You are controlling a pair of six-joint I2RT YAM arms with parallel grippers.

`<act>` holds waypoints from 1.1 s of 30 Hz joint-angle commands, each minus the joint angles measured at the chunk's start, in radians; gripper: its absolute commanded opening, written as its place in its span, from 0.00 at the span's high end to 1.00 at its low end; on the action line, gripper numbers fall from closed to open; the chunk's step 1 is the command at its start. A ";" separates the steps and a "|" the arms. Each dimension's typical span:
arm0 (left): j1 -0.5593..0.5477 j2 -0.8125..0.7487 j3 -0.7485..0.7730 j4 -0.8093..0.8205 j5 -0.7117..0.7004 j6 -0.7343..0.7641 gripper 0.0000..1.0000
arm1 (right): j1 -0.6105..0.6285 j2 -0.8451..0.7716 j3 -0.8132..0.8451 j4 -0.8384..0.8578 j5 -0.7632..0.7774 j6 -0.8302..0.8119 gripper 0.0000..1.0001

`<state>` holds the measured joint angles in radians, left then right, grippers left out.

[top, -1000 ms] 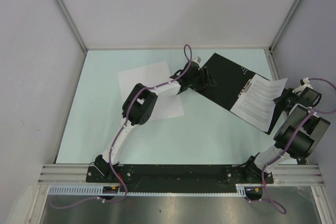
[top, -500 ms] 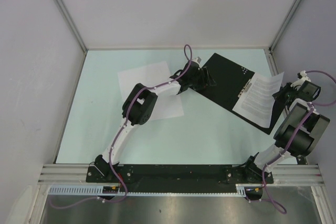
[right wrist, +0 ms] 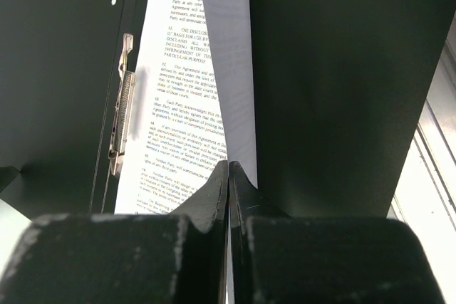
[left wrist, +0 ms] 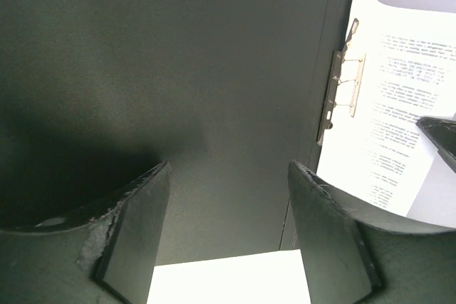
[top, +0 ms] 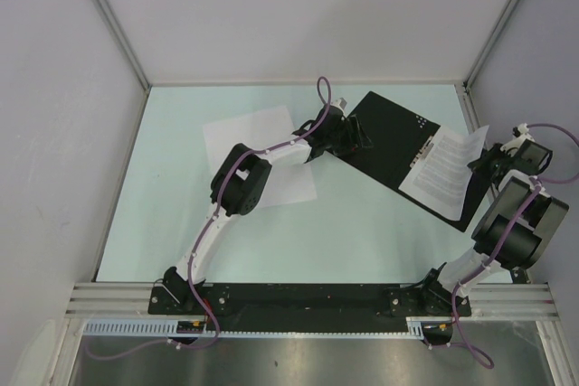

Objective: Put the files into the folder

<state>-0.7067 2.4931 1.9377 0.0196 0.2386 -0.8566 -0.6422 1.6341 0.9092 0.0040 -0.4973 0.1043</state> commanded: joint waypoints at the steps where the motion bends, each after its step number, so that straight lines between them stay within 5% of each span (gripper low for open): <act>1: 0.004 0.000 0.043 -0.003 0.007 0.007 0.24 | 0.010 0.013 0.031 0.002 0.005 0.000 0.97; 7: 0.004 -0.017 0.066 -0.012 0.030 0.025 0.15 | 0.027 0.020 0.031 0.002 0.040 0.003 0.85; 11: 0.004 -0.046 0.116 -0.064 0.064 0.059 0.13 | 0.042 -0.002 0.033 -0.038 0.123 0.005 0.64; 14: 0.004 -0.123 0.150 -0.121 0.077 0.123 0.12 | 0.049 -0.019 0.098 -0.160 0.268 -0.011 0.40; 20: 0.013 -0.342 0.072 -0.185 0.053 0.251 0.11 | 0.185 -0.092 0.210 -0.426 0.676 -0.058 0.18; 23: 0.036 -0.485 -0.047 -0.201 0.030 0.315 0.11 | 0.277 -0.163 0.229 -0.473 0.925 -0.067 0.01; 25: 0.068 -0.564 -0.173 -0.184 0.028 0.317 0.11 | 0.300 -0.210 0.238 -0.473 0.996 -0.062 0.00; 29: 0.145 -0.839 -0.454 -0.130 0.010 0.326 0.12 | 0.439 -0.290 0.247 -0.438 0.921 0.041 0.00; 33: 0.271 -1.047 -0.815 -0.076 0.014 0.285 0.14 | 0.748 -0.261 0.244 -0.304 0.649 0.107 0.00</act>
<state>-0.5350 1.5936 1.3788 -0.0895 0.2718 -0.5674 -0.1390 1.3613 1.1210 -0.4248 0.3458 0.1265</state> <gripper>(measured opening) 0.869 0.994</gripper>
